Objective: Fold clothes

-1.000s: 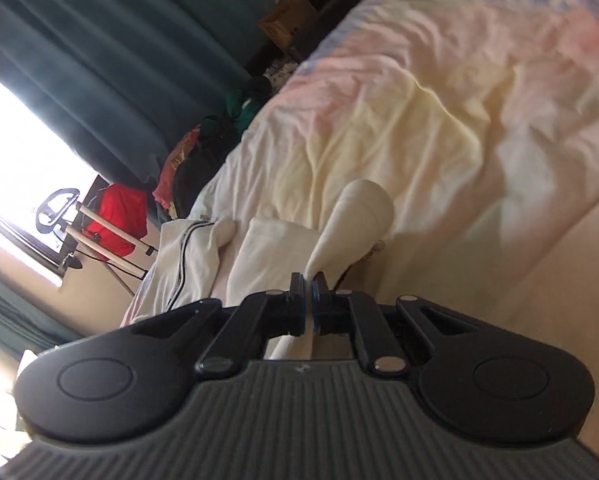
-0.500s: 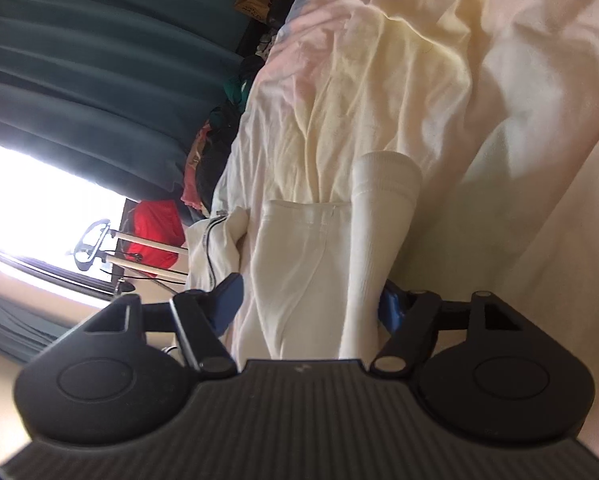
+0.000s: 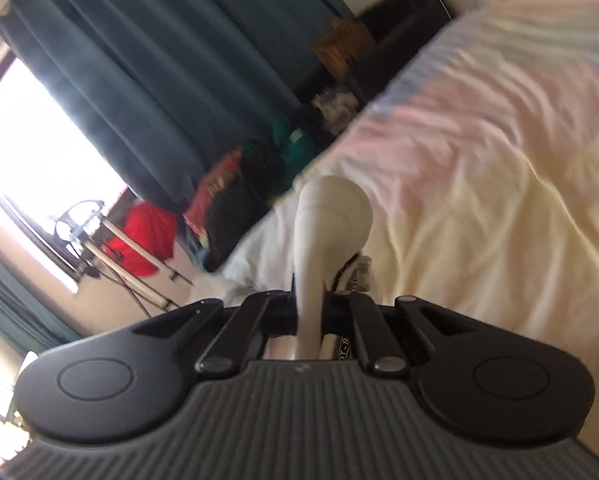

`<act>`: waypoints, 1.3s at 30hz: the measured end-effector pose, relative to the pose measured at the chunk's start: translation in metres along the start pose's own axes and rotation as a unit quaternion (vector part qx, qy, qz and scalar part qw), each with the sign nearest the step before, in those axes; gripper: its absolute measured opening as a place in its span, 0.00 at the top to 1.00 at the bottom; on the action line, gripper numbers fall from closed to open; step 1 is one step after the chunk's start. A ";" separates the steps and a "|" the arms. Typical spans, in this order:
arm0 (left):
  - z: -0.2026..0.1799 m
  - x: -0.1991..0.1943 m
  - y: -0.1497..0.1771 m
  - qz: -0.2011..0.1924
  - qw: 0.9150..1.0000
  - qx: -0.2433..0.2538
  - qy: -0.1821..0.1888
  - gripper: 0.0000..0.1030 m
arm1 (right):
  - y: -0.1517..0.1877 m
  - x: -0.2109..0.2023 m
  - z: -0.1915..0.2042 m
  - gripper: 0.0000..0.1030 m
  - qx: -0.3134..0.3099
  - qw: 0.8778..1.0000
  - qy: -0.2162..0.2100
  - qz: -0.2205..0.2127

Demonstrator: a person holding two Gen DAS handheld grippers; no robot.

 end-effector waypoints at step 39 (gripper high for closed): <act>0.030 -0.141 -0.055 -0.068 0.968 0.187 -0.150 0.81 | 0.080 -0.083 -0.219 0.92 -0.012 0.958 0.286 0.017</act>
Point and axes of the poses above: each gripper's, at about its wrist camera, not at the fingertips, and x roughly the way its jaws point, z to its left, y to its underside, the point moved 10 cm from there along x, roughly the way its jaws point, and after that the axes turned 7 degrees about -x, right-handed, at the moved point
